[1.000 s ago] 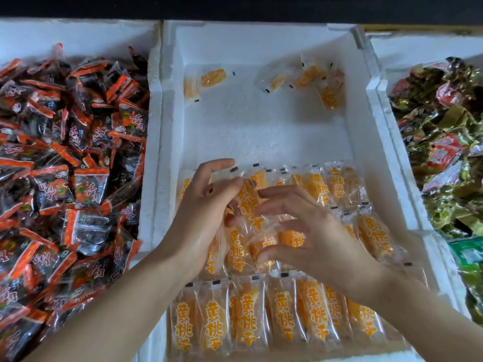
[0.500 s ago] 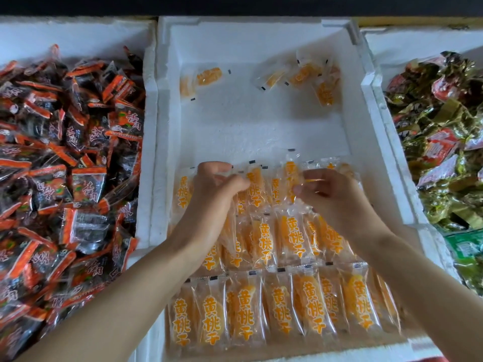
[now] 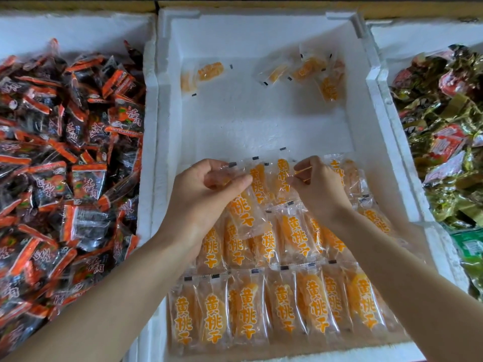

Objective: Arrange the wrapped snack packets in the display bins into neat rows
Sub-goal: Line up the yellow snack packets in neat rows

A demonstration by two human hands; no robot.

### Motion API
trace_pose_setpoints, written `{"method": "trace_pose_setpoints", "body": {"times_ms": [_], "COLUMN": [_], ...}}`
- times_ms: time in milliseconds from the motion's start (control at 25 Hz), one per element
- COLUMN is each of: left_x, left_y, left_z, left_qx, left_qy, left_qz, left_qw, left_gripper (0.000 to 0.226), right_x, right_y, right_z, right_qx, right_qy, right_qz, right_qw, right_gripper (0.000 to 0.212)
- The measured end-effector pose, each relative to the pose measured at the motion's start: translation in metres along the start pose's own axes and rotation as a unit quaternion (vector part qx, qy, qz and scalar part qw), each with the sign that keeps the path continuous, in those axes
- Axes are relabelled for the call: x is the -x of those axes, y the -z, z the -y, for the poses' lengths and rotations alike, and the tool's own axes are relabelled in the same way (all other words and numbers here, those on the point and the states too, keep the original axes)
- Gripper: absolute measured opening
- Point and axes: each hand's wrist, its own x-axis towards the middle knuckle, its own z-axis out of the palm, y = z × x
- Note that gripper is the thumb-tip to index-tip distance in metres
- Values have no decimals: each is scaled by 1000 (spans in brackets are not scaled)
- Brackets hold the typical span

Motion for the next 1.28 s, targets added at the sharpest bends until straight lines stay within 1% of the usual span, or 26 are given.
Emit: {"method": "trace_pose_setpoints", "body": {"times_ms": [160,240,280,320,360,400,480,560,640,720,800,880,920,960,1000,1040,1080,1120,1160,1200,1280], "left_x": [-4,-6,-7,-8,-9,-11,-13,-15,-17,-20,-22,-26,-30,-35,-42,-49,-55,-59,-61,-62,-62], "left_y": [-3,-8,-11,-15,-18,-22,-29,-36,-45,-56,-69,-77,-79,-78,-75,-72,-68,-65,-63,-62,-61], "left_z": [-3,-4,-5,-5,-6,-7,-9,-11,-11,-9,-8,-6,-6,-6,-5,-2,2,7,10,14,19], "left_qx": [-21,-28,-25,-15,-6,-9,-33,-70,-109,-137,-171,-196,-218,-253,-304,-375,-454,-522,-565,-586,-596], "left_qy": [1,7,13,16,12,2,-20,-52,-90,-123,-141,-169,-197,-230,-259,-280,-286,-280,-272,-269,-280], "left_qz": [-34,-42,-36,-23,-10,2,21,41,63,83,100,113,109,100,95,101,118,140,160,173,179], "left_qw": [999,999,999,999,1000,1000,999,995,988,979,970,959,950,934,912,878,836,793,762,744,731], "left_gripper": [18,14,15,17,17,16,15,14,15,14,12,11,11,14,22,33,44,54,63,68,73], "right_x": [-2,2,8,16,28,40,62,75,77,74,68,55,46,36,25,14,5,-2,-7,-11,-15], "right_y": [7,13,17,21,25,28,38,50,57,59,56,53,52,52,51,50,48,45,40,35,26], "right_z": [-6,-3,2,8,15,22,32,31,23,14,6,-2,-7,-12,-17,-22,-25,-27,-28,-29,-27], "right_qx": [42,69,66,37,-18,-85,-201,-247,-225,-201,-173,-160,-158,-144,-128,-107,-88,-66,-57,-53,-23], "right_qy": [9,39,58,74,84,86,58,37,44,47,49,42,31,24,11,-1,-14,-22,-29,-28,0], "right_qz": [59,51,38,34,51,81,127,133,147,150,118,81,60,32,4,-19,-33,-39,-36,-25,-10], "right_qw": [997,996,995,996,995,989,970,959,962,967,977,983,985,989,992,994,996,997,997,998,1000], "right_gripper": [21,24,22,19,15,16,25,25,16,20,21,13,6,8,13,12,5,10,19,24,23]}}
